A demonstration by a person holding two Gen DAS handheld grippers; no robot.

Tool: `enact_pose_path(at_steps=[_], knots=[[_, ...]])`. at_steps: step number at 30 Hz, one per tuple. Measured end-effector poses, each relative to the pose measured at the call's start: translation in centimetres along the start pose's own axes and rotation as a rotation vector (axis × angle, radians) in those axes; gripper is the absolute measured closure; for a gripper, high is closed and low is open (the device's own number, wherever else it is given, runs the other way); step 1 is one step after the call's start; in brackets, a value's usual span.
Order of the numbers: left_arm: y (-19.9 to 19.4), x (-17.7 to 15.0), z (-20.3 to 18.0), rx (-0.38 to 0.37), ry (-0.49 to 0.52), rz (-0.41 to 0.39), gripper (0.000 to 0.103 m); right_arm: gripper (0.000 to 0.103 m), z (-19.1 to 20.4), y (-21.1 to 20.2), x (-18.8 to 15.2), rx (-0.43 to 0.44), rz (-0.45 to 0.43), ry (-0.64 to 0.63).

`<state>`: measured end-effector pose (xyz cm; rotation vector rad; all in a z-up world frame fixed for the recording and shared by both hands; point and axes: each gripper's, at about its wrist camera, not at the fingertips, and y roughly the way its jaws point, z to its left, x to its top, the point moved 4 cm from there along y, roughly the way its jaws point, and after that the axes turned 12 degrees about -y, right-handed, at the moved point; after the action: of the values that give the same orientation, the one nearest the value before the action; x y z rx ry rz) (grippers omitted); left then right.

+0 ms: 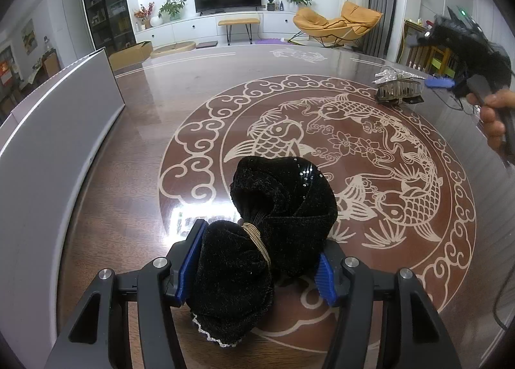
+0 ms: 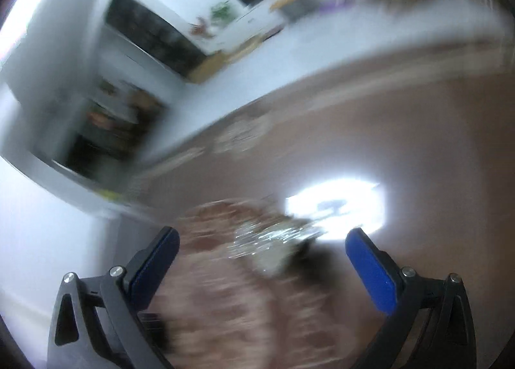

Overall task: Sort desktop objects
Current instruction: 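Grasp the silver bow hair clip with the right tool while the left tool holds the pouches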

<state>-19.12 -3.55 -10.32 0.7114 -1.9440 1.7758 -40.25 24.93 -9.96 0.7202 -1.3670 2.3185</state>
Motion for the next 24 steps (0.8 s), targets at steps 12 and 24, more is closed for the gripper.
enact_pose_path(at_steps=[12, 24], knots=[[0.0, 0.0, 0.0, -0.001, 0.001, 0.0, 0.042, 0.031, 3.9, 6.0, -0.4, -0.124, 0.144, -0.261], [0.0, 0.0, 0.0, -0.001, 0.001, 0.0, 0.042, 0.056, 8.7, -3.0, -11.5, -0.158, 0.003, -0.154]])
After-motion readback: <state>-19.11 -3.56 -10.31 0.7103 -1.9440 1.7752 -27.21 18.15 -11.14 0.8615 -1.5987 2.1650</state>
